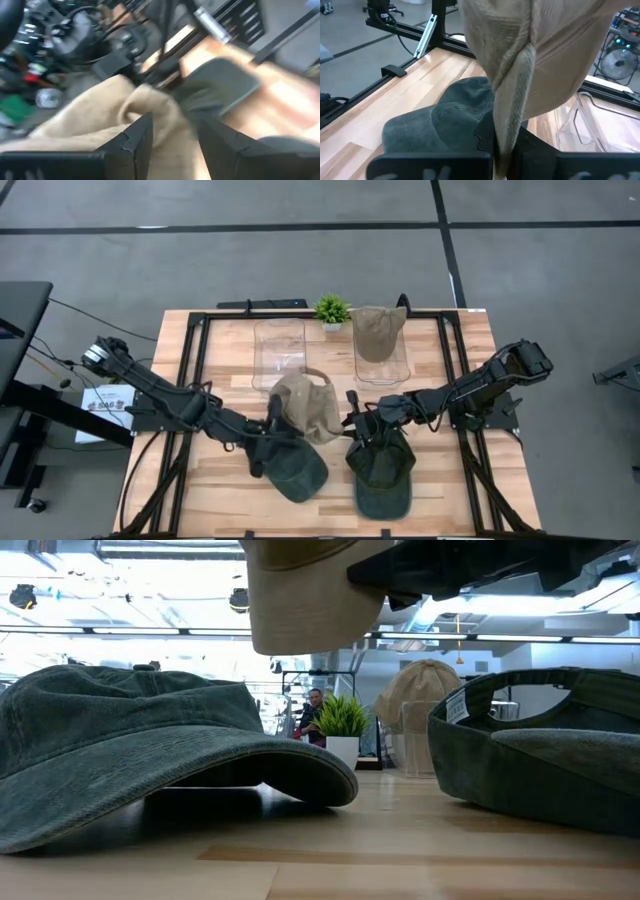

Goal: Pick & Place hat
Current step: Put the brown cap into the right transparent bin

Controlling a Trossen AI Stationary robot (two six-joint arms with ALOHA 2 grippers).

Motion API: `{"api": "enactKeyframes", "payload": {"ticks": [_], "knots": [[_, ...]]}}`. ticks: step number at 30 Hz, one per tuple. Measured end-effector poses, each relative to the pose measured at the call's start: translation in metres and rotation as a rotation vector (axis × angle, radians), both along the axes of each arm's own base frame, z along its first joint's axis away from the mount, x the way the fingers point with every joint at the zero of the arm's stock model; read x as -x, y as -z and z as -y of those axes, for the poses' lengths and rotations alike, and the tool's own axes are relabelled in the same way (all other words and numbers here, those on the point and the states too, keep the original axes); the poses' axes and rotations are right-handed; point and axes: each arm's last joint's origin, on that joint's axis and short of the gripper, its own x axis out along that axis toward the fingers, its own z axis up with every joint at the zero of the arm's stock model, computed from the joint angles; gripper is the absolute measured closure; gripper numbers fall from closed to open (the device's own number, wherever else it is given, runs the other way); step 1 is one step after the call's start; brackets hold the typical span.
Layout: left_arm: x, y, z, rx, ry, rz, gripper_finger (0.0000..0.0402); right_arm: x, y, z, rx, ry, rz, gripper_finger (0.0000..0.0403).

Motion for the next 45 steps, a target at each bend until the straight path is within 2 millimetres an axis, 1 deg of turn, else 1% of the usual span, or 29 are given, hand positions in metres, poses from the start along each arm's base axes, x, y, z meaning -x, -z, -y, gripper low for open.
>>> {"api": "enactKeyframes", "payload": {"ticks": [5, 10, 24, 29, 31, 33, 40, 41, 43, 45], "knots": [[0.003, -0.001, 0.003, -0.191, -0.062, 0.040, 0.0256, 0.000, 0.000, 0.000, 0.000, -0.001, -0.002, 0.0401], [0.006, -0.002, 0.005, -0.309, -0.127, 0.056, 0.0256, 0.000, 0.000, 0.000, 0.001, -0.002, -0.005, 0.0401], [-0.005, -0.002, -0.014, -0.305, -0.213, 0.049, 0.0257, 0.000, 0.000, 0.000, 0.001, -0.003, -0.004, 0.0400], [-0.005, -0.002, -0.014, -0.225, -0.175, 0.046, 0.0259, 0.000, 0.000, 0.000, 0.002, -0.004, -0.004, 0.0400], [-0.005, -0.002, -0.013, -0.195, -0.166, 0.044, 0.0268, 0.000, 0.000, 0.000, 0.002, -0.004, -0.003, 0.0400], [-0.005, -0.002, -0.013, -0.170, -0.163, 0.043, 0.0286, 0.000, 0.000, 0.000, 0.001, -0.004, 0.002, 0.0400], [-0.005, -0.002, -0.012, -0.143, -0.165, 0.042, 0.0378, 0.000, 0.000, 0.000, 0.001, -0.005, 0.005, 0.0400], [-0.005, -0.002, -0.012, -0.143, -0.164, 0.043, 0.0386, 0.000, 0.000, 0.000, 0.001, -0.005, 0.005, 0.0400], [-0.005, -0.002, -0.012, -0.136, -0.164, 0.044, 0.0389, 0.000, 0.000, 0.000, 0.001, -0.005, 0.005, 0.0400], [-0.005, -0.002, -0.010, -0.089, -0.161, 0.047, 0.0389, 0.000, 0.000, 0.000, 0.001, -0.005, 0.005, 0.0400]]}}
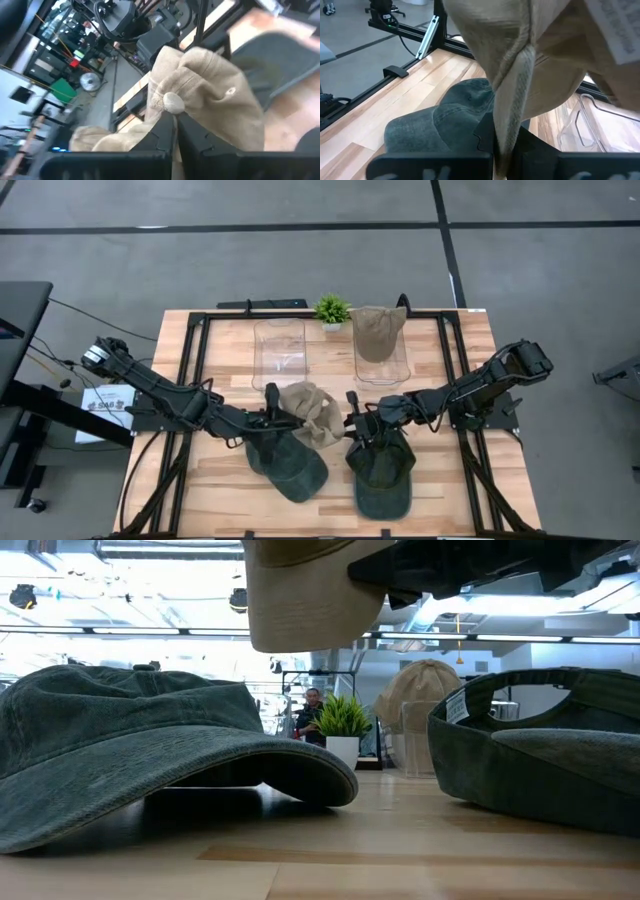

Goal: Pick & Place hat
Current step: Put the brown cap into the right transparent bin

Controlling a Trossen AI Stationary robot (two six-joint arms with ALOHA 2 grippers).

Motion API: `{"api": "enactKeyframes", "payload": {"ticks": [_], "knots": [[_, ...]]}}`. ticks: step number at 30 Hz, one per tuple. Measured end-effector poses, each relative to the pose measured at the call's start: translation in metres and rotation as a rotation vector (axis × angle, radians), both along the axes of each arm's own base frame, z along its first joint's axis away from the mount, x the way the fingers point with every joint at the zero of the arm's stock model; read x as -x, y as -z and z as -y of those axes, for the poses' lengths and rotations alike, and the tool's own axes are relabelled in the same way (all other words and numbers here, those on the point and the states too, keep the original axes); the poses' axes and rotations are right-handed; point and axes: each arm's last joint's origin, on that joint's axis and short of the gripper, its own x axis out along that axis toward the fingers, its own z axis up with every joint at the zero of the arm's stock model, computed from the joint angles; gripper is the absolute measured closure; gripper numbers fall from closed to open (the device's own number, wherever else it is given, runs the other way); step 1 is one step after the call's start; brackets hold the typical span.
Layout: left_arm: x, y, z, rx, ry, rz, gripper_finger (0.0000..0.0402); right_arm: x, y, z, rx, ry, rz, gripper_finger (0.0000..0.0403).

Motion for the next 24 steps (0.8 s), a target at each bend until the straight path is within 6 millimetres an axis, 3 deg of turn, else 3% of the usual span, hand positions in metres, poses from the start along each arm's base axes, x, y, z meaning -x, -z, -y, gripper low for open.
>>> {"api": "enactKeyframes", "payload": {"ticks": [7, 11, 19, 21, 24], "knots": [[0.002, -0.004, 0.011, 0.244, 0.169, 0.008, 0.0389, 0.000, 0.000, 0.001, 0.008, 0.000, 0.001, 0.0400], [0.012, -0.017, 0.015, 0.439, 0.287, 0.017, 0.0390, 0.000, 0.000, 0.001, 0.008, -0.001, 0.002, 0.0400], [0.044, -0.051, -0.003, 0.697, 0.325, 0.081, 0.0386, -0.001, -0.006, 0.000, -0.003, -0.003, 0.036, 0.0401], [0.052, -0.062, -0.008, 0.732, 0.363, 0.122, 0.0384, 0.001, 0.004, 0.001, 0.018, 0.007, -0.027, 0.0401], [0.055, -0.064, -0.010, 0.741, 0.377, 0.114, 0.0383, 0.001, 0.004, 0.002, 0.018, 0.009, -0.027, 0.0401]]}}
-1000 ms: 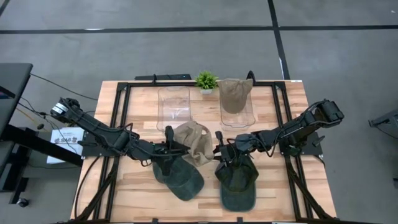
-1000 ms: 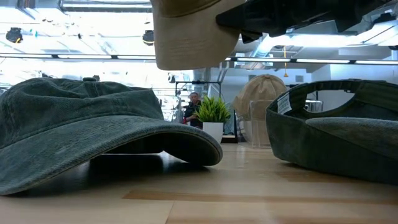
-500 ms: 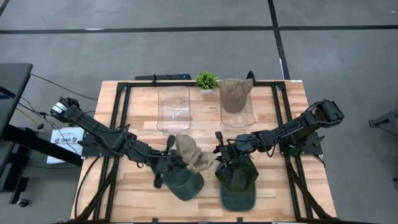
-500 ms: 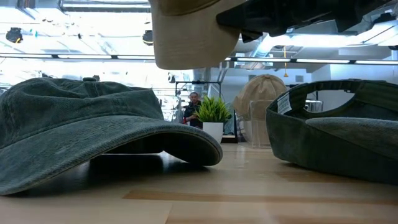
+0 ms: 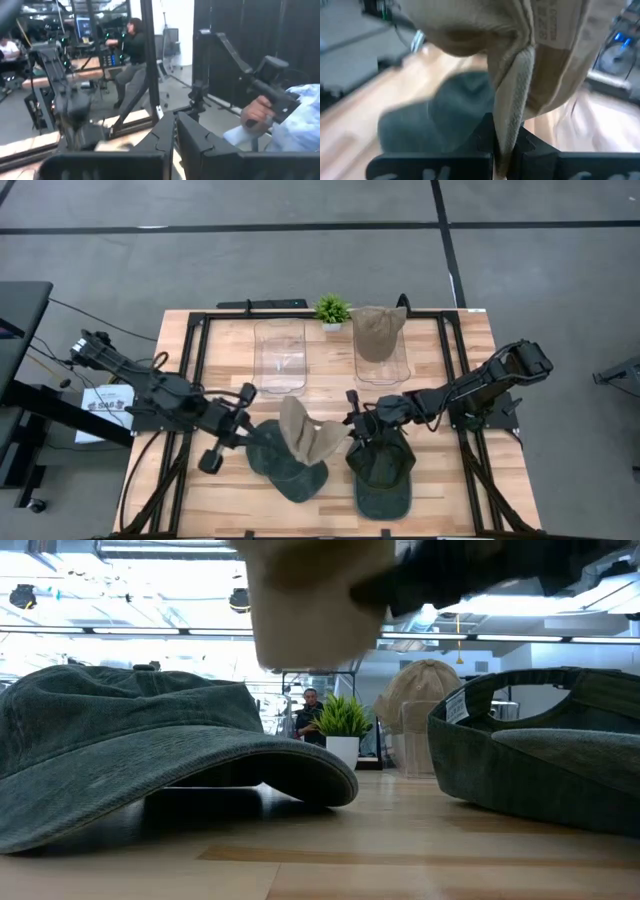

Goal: Pick & Place hat
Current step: Put the brown cap into the right transparent bin

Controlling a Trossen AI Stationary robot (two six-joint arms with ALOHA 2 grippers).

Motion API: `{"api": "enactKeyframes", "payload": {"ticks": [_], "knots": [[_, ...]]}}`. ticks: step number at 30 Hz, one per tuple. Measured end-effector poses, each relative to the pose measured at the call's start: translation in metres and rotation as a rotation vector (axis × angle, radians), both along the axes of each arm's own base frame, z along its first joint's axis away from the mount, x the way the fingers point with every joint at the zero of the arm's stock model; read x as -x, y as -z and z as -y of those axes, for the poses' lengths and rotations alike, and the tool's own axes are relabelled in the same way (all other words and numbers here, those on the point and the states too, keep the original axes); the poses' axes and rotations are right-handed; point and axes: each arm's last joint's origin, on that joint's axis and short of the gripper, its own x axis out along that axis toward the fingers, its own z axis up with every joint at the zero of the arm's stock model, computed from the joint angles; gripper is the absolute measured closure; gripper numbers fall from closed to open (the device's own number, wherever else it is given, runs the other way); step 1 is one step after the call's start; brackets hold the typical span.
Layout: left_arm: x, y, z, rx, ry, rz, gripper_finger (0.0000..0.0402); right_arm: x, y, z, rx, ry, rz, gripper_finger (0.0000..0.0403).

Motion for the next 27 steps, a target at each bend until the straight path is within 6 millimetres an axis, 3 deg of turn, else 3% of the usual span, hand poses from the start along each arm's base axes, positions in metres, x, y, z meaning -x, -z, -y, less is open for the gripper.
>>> {"api": "enactKeyframes", "payload": {"ticks": [15, 21, 27], "knots": [[-0.002, 0.004, 0.000, -0.069, -0.019, 0.003, 0.0381, 0.000, -0.001, -0.002, 0.003, -0.012, 0.011, 0.0401], [-0.003, 0.004, -0.004, -0.311, -0.177, 0.086, 0.0380, 0.000, -0.001, -0.002, 0.002, -0.019, 0.009, 0.0401], [-0.008, -0.004, -0.015, -0.723, -0.415, 0.223, 0.0380, 0.001, 0.001, -0.002, 0.010, -0.018, -0.018, 0.0401]]}}
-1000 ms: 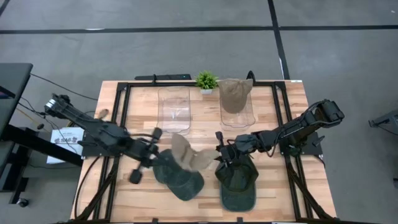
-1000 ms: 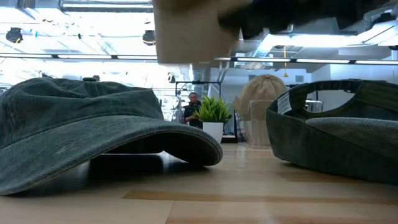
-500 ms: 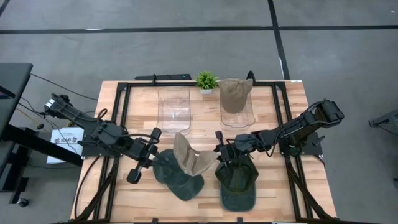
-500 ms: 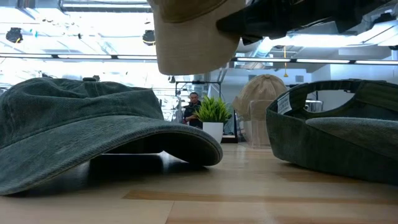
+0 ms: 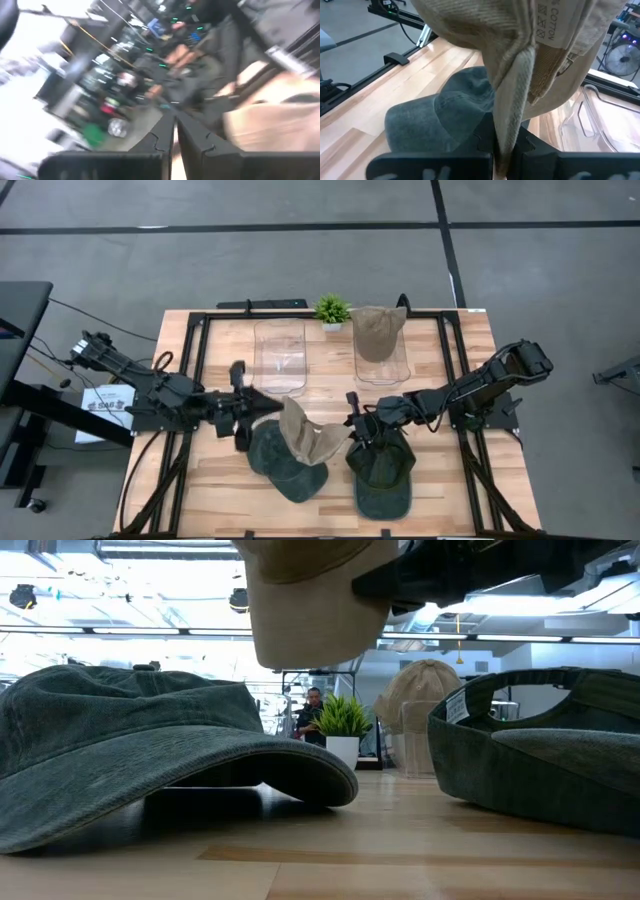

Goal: Pick & Place hat
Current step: Put the brown cap into the right transparent bin

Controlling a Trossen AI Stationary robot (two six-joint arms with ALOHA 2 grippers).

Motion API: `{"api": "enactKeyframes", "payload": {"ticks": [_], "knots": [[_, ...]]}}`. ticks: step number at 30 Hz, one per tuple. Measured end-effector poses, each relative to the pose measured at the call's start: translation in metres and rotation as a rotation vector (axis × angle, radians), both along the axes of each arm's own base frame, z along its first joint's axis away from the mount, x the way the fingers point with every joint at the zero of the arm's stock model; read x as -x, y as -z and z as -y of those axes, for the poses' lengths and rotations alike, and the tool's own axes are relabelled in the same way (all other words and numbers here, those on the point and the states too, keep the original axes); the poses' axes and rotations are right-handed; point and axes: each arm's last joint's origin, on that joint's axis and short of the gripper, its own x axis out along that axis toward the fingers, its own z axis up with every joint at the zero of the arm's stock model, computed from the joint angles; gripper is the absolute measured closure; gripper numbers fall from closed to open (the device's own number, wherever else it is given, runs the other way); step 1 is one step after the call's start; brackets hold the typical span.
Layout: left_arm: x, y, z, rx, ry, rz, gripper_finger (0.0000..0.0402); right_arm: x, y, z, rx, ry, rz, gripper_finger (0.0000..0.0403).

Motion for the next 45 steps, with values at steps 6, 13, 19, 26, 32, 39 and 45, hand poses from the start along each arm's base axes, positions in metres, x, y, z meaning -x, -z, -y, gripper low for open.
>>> {"api": "enactKeyframes", "payload": {"ticks": [6, 13, 19, 26, 32, 39, 45], "knots": [[-0.017, -0.012, -0.021, -0.136, -0.083, 0.152, 0.0380, 0.000, 0.001, 0.000, 0.009, -0.001, -0.008, 0.0401], [-0.061, 0.003, -0.038, -0.279, -0.099, 0.225, 0.0380, 0.000, 0.001, 0.000, 0.010, -0.001, -0.011, 0.0401], [-0.094, 0.031, -0.038, -0.332, -0.096, 0.183, 0.0380, 0.000, 0.001, 0.000, 0.011, -0.001, -0.012, 0.0401], [-0.106, 0.049, -0.022, -0.306, -0.041, 0.132, 0.0380, 0.000, 0.002, 0.001, 0.013, -0.001, -0.018, 0.0401], [-0.103, 0.057, -0.008, -0.186, -0.053, 0.053, 0.0380, 0.001, 0.002, 0.000, 0.013, -0.002, -0.020, 0.0401], [-0.099, 0.080, -0.007, -0.191, -0.150, -0.033, 0.0380, 0.001, 0.002, -0.002, 0.015, -0.007, -0.020, 0.0401], [-0.095, 0.093, -0.011, -0.204, -0.235, -0.075, 0.0380, 0.002, 0.002, -0.004, 0.015, -0.014, -0.020, 0.0401]]}}
